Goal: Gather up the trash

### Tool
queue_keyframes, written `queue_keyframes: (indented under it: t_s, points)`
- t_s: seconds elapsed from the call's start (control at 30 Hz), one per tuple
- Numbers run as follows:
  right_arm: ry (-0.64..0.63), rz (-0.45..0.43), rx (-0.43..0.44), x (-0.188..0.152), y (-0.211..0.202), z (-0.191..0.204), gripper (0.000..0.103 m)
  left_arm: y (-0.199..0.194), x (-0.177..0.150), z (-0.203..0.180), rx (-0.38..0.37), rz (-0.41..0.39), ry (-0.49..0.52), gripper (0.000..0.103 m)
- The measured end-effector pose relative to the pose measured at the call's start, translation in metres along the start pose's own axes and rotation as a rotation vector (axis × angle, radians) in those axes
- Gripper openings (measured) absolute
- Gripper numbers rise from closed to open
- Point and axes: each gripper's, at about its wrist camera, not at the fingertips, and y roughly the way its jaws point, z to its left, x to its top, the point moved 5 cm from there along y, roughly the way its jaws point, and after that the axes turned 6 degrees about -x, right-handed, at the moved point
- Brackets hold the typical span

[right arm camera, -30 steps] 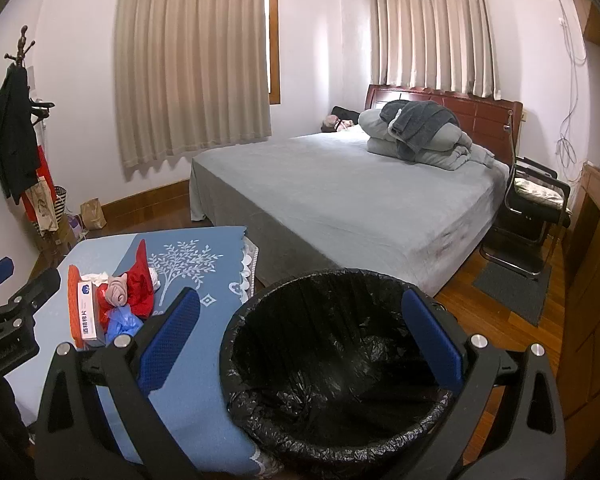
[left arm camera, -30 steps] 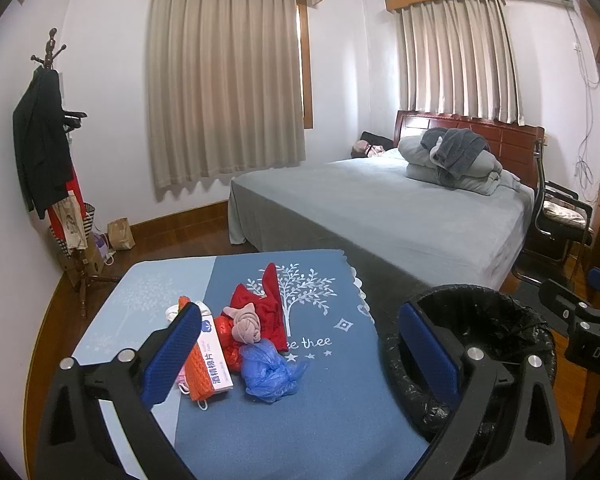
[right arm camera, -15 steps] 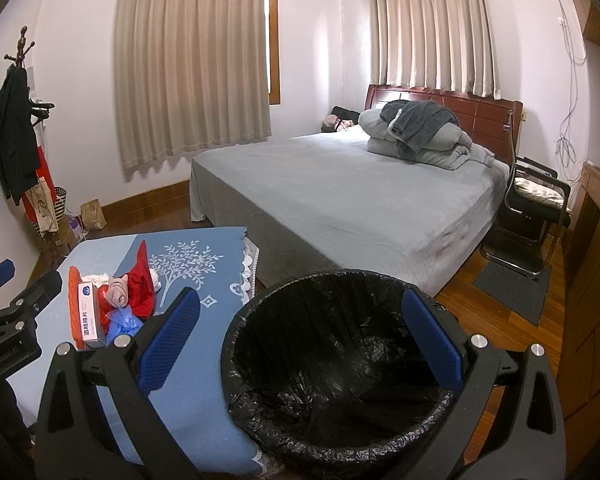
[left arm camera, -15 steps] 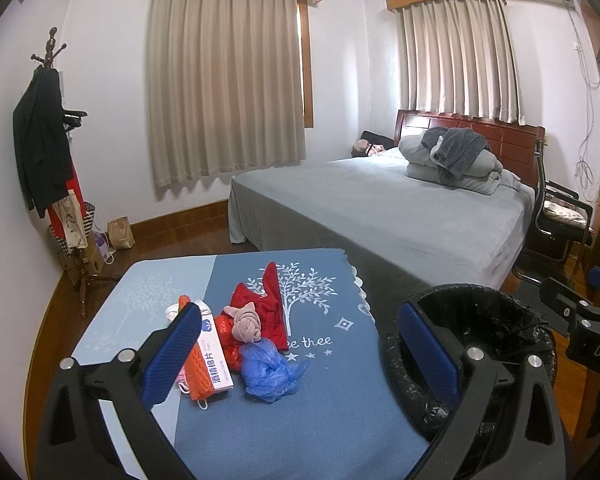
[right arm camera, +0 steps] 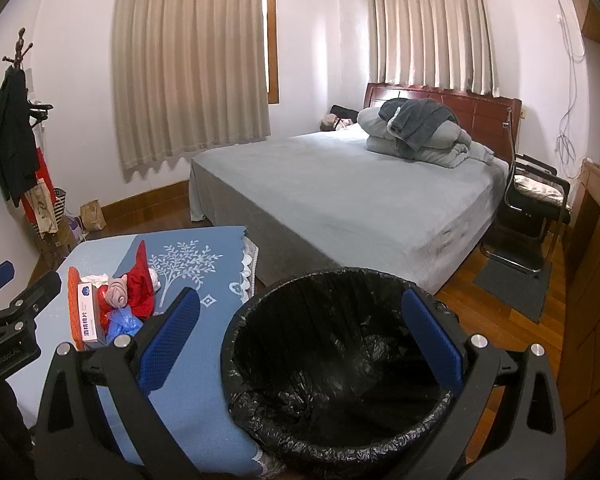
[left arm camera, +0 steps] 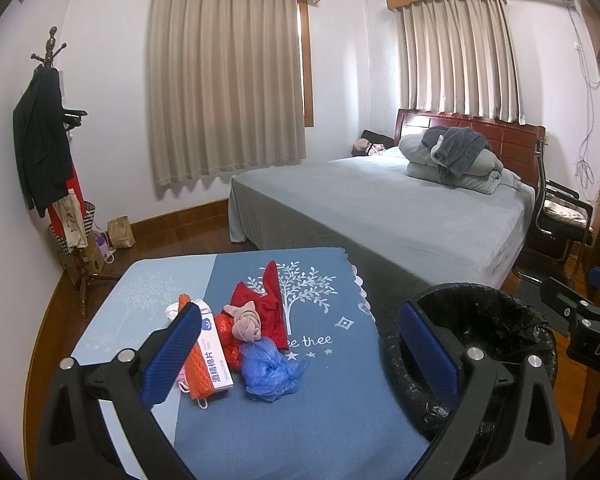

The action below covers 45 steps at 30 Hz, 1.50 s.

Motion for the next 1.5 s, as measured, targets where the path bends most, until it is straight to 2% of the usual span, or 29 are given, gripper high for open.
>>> queue_keyframes:
  t_s: [0.97,1.2,1.5]
  points:
    - [0.003,0.007,0.002,-0.002,0.003,0.001,0.098,-0.001,0.001,0.001,-0.001,0.004,-0.002,0.097]
    - [0.003,0.009,0.003,-0.002,0.003,0.002,0.098,0.003,-0.007,0.009,-0.001,0.006,-0.007,0.097]
    - [-0.003,0.011,0.037,-0.011,0.022,0.027,0.098,0.009,-0.019,0.022,0.02,0.012,-0.023,0.097]
